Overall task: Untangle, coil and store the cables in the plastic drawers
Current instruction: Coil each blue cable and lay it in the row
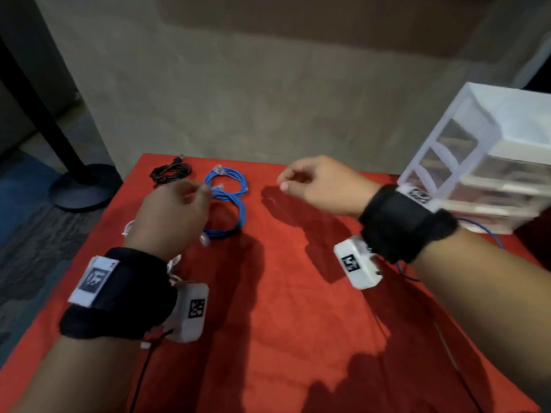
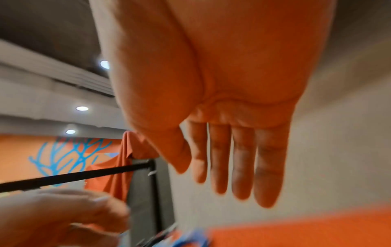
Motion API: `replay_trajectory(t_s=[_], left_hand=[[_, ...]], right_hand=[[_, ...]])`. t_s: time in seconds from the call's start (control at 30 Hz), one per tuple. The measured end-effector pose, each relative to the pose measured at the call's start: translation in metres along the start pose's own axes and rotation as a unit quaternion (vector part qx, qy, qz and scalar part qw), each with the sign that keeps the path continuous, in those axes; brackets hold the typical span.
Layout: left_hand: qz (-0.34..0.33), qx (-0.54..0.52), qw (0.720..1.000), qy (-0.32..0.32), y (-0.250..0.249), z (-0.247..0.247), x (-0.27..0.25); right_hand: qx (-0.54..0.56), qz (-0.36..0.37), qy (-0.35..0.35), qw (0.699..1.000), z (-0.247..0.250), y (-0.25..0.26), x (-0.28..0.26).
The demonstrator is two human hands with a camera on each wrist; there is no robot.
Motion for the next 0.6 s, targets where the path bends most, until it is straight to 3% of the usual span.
replay_trajectory(t_s=[0.07,0.13,0.2,0.27,0.33,0.47,0.6], left_hand=[[-0.034,-0.037,0.998,-0.034,-0.018,0.004,-0.003],[-0.062,-0.103,0.993,-0.022,-0.036,-0.006,-0.007],[-0.070,-0.164,0.984,0.013,-0.055,-0.023,-0.016],[-0.086,-0.185,0.977,0.055,-0.077,-0.046,-0.027],[-0.107,-0.191,0.971,0.094,-0.096,-0.067,-0.040],[-0.154,-0.174,0.965,0.125,-0.112,-0.092,-0.060],[-0.186,-0.170,0.967,0.045,-0.113,-0.083,-0.056]], right_hand=[[-0.116,0.011,-0.051,0.992,0.054,-0.022,-0.034],[-0.238,-0.033,-0.050,0.969,0.095,-0.055,-0.068],[-0.348,-0.114,0.038,0.930,0.105,-0.096,-0.095],[-0.379,-0.176,0.126,0.900,0.095,-0.130,-0.117],[-0.357,-0.172,0.135,0.908,0.083,-0.146,-0.124],[-0.247,-0.145,0.024,0.958,0.090,-0.138,-0.117],[-0.139,-0.066,-0.035,0.987,0.093,-0.094,-0.110]])
Point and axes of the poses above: each hand's wrist, its own x-axis towards the middle knuckle, its own z-axis out of the back of the hand, y = z × x, the point moved 8 cm from there along x, towards the middle knuckle, and after that the axes turned 5 degrees about -z, right-handed, at the moved point
